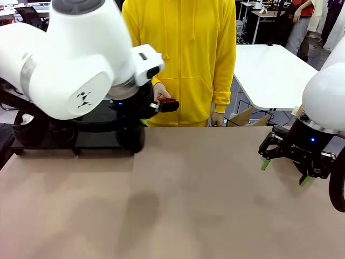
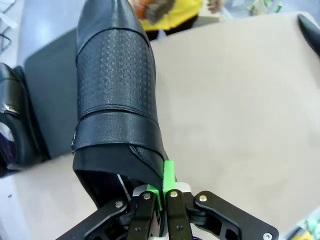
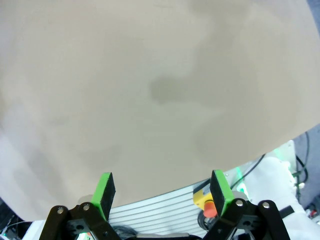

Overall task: Organize the shoes by placing them on the stand.
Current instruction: Place the Shoe from the middle of the table onto the Shoes Stand.

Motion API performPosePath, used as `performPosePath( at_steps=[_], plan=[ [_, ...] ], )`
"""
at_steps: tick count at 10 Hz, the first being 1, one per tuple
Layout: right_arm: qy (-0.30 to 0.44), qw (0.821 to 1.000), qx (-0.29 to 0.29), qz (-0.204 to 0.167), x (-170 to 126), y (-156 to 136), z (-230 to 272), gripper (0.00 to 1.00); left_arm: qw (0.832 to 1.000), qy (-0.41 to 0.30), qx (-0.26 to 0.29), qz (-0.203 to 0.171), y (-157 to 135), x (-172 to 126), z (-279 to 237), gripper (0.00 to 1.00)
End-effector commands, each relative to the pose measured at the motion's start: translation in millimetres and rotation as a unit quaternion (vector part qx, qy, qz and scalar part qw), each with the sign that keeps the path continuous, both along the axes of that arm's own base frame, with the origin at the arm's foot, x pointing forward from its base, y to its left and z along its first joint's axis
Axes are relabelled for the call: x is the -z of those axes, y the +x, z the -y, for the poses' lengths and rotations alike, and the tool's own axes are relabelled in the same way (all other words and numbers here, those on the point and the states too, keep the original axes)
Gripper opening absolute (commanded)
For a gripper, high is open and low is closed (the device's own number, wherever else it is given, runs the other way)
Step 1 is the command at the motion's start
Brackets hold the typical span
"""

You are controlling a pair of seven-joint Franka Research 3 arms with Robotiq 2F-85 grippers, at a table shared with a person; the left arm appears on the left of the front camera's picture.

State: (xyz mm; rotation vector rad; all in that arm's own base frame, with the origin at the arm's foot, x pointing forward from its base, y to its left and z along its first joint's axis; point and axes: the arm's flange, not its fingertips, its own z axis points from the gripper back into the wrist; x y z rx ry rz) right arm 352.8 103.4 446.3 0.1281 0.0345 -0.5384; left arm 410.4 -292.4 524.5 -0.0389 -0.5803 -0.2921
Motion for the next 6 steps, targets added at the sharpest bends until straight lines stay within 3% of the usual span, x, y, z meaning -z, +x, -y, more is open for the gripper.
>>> performPosePath(
  at_steps=[1,2,3,4,6],
  plan=[
    [0.006,1.0,-0.008,0.008,-2.0,1.5,0.1,1.0,0.999,0.014,0.014,0.04,6.7,4.6,-4.6,0.0],
    [0.006,1.0,-0.008,0.008,-2.0,1.5,0.1,1.0,0.999,0.007,0.003,0.042,9.2,6.2,-11.3,0.0],
    [0.006,1.0,-0.008,0.008,-2.0,1.5,0.1,1.0,0.996,-0.054,-0.06,-0.042,-7.0,3.5,-14.6,0.0],
    [0.006,1.0,-0.008,0.008,-2.0,1.5,0.1,1.0,1.0,0.011,0.003,0.022,13.8,8.6,-16.3,0.0],
    [0.006,1.0,-0.008,0.008,-2.0,1.5,0.1,1.0,1.0,0.011,0.003,0.022,13.8,8.6,-16.3,0.0]
  ],
)
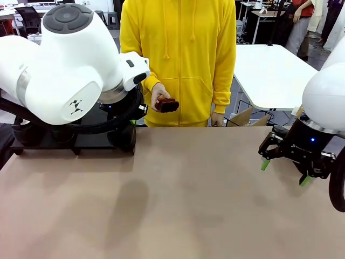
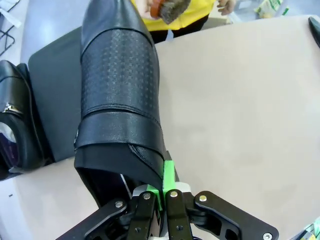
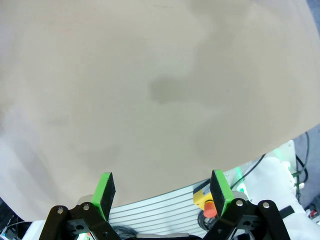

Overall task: Organize the shoes by placing them on the stand.
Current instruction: Place the Shoe from the middle of the table onto the Shoes Stand.

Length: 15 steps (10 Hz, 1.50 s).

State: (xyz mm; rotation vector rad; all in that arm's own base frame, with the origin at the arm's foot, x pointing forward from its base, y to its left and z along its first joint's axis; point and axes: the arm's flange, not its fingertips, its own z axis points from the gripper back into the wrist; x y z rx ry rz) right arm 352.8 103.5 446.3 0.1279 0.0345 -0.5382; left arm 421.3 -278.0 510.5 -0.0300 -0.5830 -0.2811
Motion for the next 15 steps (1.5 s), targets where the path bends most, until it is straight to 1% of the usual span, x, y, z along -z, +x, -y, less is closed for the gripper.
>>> performPosePath(
  at_steps=[1,2,3,4,5,7,9,13,15],
  plan=[
    [0.006,1.0,-0.008,0.008,-2.0,1.5,0.2,1.0,1.0,-0.005,-0.004,-0.004,-0.1,0.3,-0.1,0.0],
    [0.006,1.0,-0.008,0.008,-2.0,1.5,0.2,1.0,0.997,0.011,-0.043,0.07,4.0,-5.0,-14.6,0.0],
    [0.006,1.0,-0.008,0.008,-2.0,1.5,0.2,1.0,0.991,0.049,-0.071,0.103,18.3,1.1,-26.5,0.0],
    [0.006,1.0,-0.008,0.008,-2.0,1.5,0.2,1.0,0.986,0.079,-0.078,0.121,32.6,12.2,-36.1,0.0],
    [0.006,1.0,-0.008,0.008,-2.0,1.5,0.2,1.0,0.983,0.108,-0.084,0.122,44.4,24.4,-44.2,0.0],
    [0.006,1.0,-0.008,0.008,-2.0,1.5,0.2,1.0,0.978,0.141,-0.096,0.12,68.8,45.2,-54.0,0.0],
    [0.006,1.0,-0.008,0.008,-2.0,1.5,0.2,1.0,0.977,0.154,-0.096,0.109,91.1,63.8,-52.8,0.0],
    [0.006,1.0,-0.008,0.008,-2.0,1.5,0.2,1.0,0.973,0.178,-0.102,0.105,112.9,90.8,-52.2,0.0],
    [0.006,1.0,-0.008,0.008,-2.0,1.5,0.2,1.0,0.971,0.19,-0.111,0.095,115.9,98.3,-56.4,0.0]
  ],
)
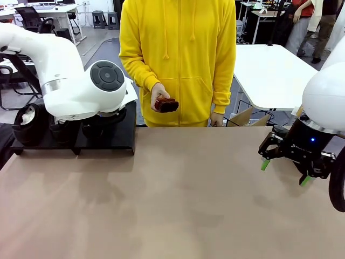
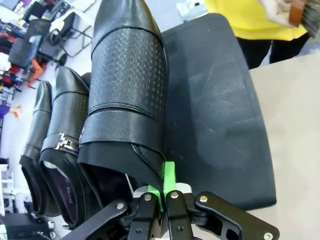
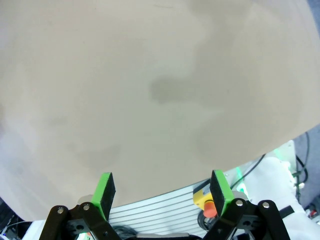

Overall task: Organize the shoes by placing them on the stand.
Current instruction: Place the Shoe from the middle of the table onto the Shoes Stand.

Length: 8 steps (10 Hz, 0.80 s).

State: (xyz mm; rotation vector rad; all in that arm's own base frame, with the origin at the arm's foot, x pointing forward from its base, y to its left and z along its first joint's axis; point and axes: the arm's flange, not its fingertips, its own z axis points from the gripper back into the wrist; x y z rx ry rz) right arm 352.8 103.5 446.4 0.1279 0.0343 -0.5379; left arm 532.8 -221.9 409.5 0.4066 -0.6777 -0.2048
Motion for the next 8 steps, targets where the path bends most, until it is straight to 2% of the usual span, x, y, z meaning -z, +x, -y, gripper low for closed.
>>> performPosePath(
  at_steps=[1,5,8],
  plan=[
    [0.006,1.0,-0.008,0.008,-2.0,1.5,0.3,1.0,1.0,0.006,-0.017,0.019,4.3,-2.2,-2.7,0.0],
    [0.006,1.0,-0.008,0.008,-2.0,1.5,0.3,1.0,0.999,0.011,-0.037,0.019,10.0,1.6,-13.6,0.0],
    [0.006,1.0,-0.008,0.008,-2.0,1.5,0.3,1.0,0.999,0.017,-0.05,0.003,13.3,8.1,-13.1,0.0]
  ],
)
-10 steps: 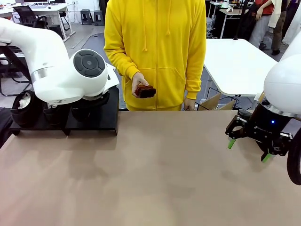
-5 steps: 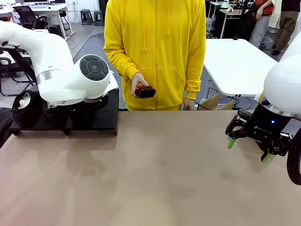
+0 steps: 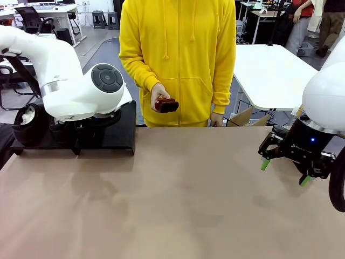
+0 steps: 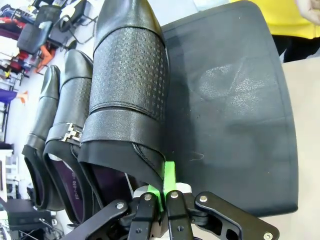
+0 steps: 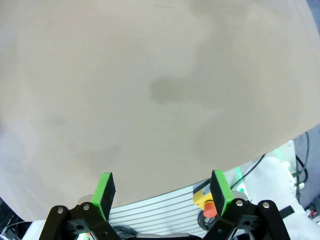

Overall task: Organize the shoes by placing them on the stand.
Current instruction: Place the Shoe from the middle of the table onto the Shoes Stand.

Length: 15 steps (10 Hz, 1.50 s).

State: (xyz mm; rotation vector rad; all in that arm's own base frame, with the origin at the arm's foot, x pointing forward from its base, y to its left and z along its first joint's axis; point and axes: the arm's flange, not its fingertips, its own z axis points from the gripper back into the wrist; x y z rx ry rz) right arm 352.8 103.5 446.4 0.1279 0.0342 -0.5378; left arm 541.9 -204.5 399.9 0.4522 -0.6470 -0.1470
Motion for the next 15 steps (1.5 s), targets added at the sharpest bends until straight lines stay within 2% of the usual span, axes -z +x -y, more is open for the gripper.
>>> performPosePath(
  at_steps=[1,2,3,5,7,11,12,15],
  plan=[
    [0.006,1.0,-0.008,0.008,-2.0,1.5,0.3,1.0,1.0,0.002,-0.016,0.005,5.1,-0.4,5.1,0.0],
    [0.006,1.0,-0.008,0.008,-2.0,1.5,0.3,1.0,1.0,0.001,-0.018,0.004,5.8,0.2,5.8,0.1],
    [0.006,1.0,-0.008,0.008,-2.0,1.5,0.3,1.0,1.0,-0.001,-0.02,0.001,6.4,1.1,6.6,0.26],
    [0.006,1.0,-0.008,0.008,-2.0,1.5,0.3,1.0,0.999,-0.005,-0.032,0.004,6.6,-0.4,6.7,0.64],
    [0.006,1.0,-0.008,0.008,-2.0,1.5,0.3,1.0,0.998,-0.009,-0.05,0.023,8.3,-5.6,3.1,1.0],
    [0.006,1.0,-0.008,0.008,-2.0,1.5,0.3,1.0,0.996,-0.025,-0.071,0.039,-4.9,-34.2,-0.6,1.0],
    [0.006,1.0,-0.008,0.008,-2.0,1.5,0.3,1.0,0.998,-0.024,-0.054,0.027,7.4,-19.6,1.8,1.0],
    [0.006,1.0,-0.008,0.008,-2.0,1.5,0.3,1.0,0.998,-0.024,-0.054,0.027,7.4,-19.6,1.8,1.0]
  ],
)
